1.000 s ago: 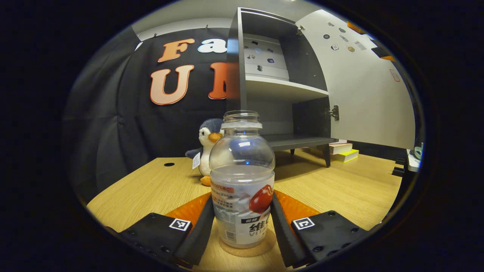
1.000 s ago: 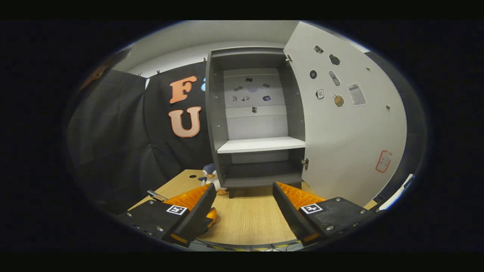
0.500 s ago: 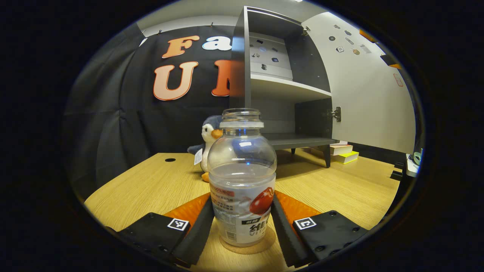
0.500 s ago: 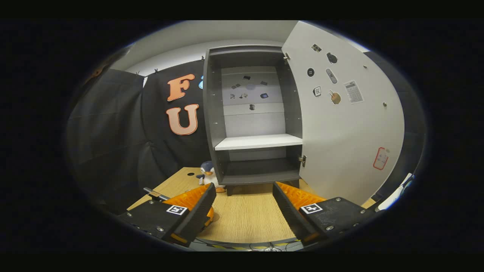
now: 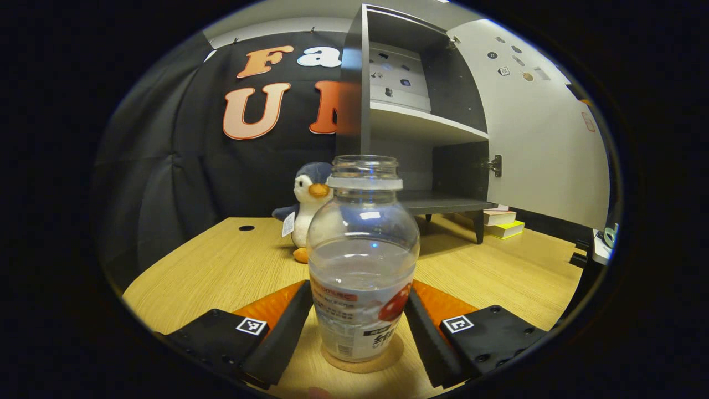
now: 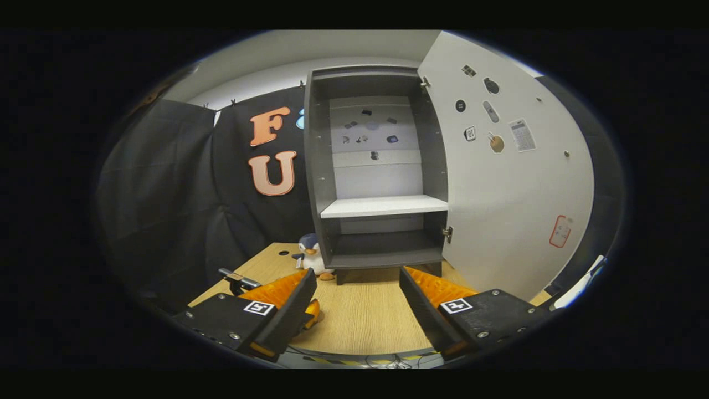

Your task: Open the cabinet door with the right hand, grasp the bottle in the cabinet with the left hand and place it on the coaster, then close the cabinet door with the right hand.

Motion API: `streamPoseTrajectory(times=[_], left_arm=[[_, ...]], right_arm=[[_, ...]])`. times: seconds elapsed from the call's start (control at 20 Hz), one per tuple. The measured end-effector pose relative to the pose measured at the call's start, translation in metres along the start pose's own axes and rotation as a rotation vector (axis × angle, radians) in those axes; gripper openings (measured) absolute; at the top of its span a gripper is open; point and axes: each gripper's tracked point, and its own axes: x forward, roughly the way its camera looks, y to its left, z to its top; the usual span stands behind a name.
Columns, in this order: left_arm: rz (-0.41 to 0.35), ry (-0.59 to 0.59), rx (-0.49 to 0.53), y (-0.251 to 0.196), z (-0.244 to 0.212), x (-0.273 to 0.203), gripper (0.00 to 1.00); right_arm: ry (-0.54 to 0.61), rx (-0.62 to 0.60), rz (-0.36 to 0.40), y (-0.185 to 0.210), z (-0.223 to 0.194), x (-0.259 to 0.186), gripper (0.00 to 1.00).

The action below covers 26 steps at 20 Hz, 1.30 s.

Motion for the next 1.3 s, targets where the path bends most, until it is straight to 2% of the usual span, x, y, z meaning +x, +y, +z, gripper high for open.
streamPoseTrajectory(times=[0.3,0.9,1.3], left_arm=[[-0.016,-0.016,-0.006,0.0,0.018,0.006,0.99],[-0.039,-0.107,0.003,-0.005,0.101,0.001,0.99],[-0.003,-0.172,-0.012,-0.019,0.183,-0.019,0.98]], right_arm=[[-0.013,0.019,-0.008,-0.002,0.005,-0.004,0.93],[-0.075,0.032,-0.033,-0.016,0.026,-0.022,0.93],[-0.175,-0.035,-0.085,-0.062,0.069,-0.046,0.93]])
